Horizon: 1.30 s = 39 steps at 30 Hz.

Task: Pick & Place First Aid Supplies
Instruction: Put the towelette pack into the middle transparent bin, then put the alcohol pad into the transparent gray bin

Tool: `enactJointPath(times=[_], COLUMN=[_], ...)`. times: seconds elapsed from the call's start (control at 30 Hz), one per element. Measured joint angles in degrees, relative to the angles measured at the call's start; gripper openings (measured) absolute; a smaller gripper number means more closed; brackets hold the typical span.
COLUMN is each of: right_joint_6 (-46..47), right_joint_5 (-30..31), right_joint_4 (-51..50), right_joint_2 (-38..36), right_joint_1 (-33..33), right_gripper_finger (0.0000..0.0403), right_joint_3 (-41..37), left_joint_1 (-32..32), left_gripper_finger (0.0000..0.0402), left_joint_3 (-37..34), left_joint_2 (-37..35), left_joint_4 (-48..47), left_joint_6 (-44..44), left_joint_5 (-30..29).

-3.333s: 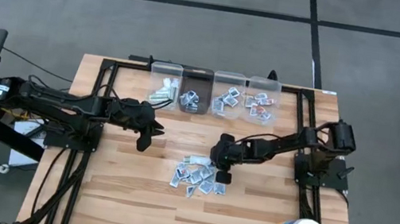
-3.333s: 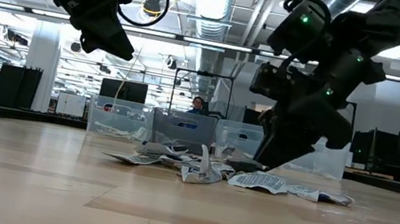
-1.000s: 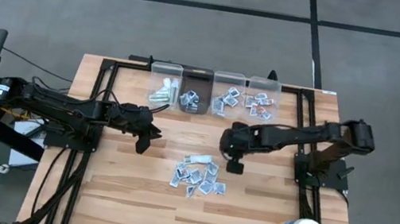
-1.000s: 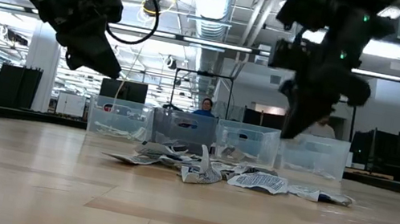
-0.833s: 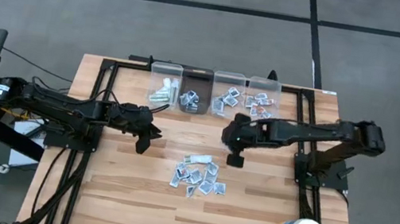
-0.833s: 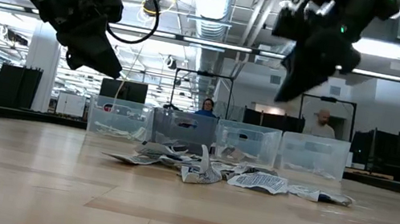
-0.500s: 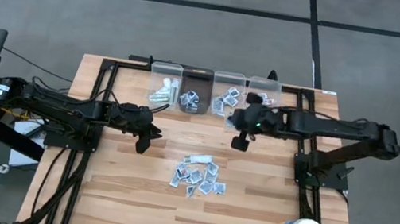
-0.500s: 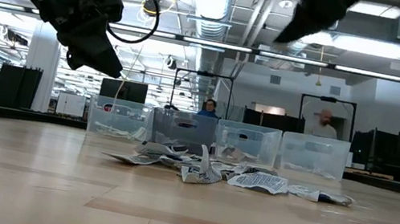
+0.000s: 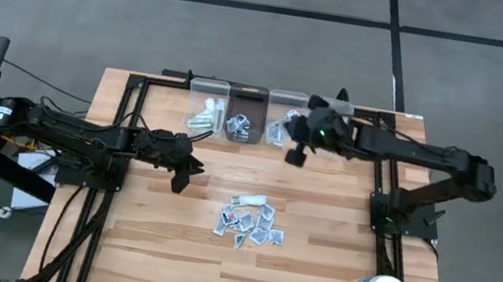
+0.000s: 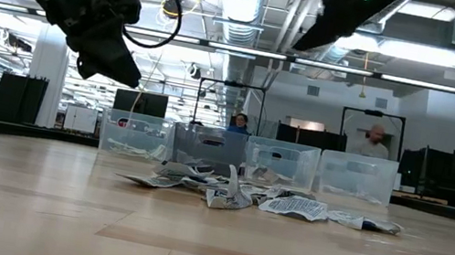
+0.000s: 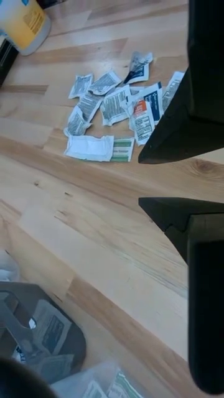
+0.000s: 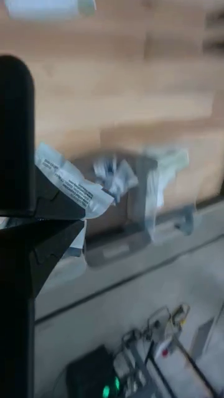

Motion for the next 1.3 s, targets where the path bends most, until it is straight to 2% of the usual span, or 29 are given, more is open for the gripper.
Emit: enactJointPath(times=[0.23,0.5,0.7,1.07,1.2,1.3], right_joint_6=[-4.04,1.63,4.10,3.04,2.42,1.36], right_joint_5=[-0.04,-4.96,-6.41,-7.61,-8.21,-11.78], right_joint_4=[9.29,5.15,4.99,5.36,6.51,6.20], right_joint_2=[9.31,18.09,18.88,18.68,15.66,12.24], right_joint_1=[-9.96,-18.32,-18.63,-17.80,-14.42,-11.37], right_gripper_finger=[0.0000,0.0000,0.0012,0.0098,0.0092,0.0077], right_joint_3=[0.00,-0.02,-0.02,0.00,0.04,-0.06], left_joint_1=[0.00,0.02,0.02,0.02,0.02,0.02], left_gripper_finger=[0.0097,0.0097,0.0097,0.0097,0.0097,0.0097], left_joint_3=[0.00,0.00,0.00,0.00,0.00,0.00], left_joint_2=[0.00,0.00,0.00,0.00,0.00,0.00], left_joint_4=[0.64,0.81,0.98,1.18,1.20,1.18], left_joint_6=[-0.11,-0.11,-0.11,-0.02,-0.09,-0.11], left_joint_5=[-0.48,-0.53,-0.55,-1.40,-1.40,-1.08])
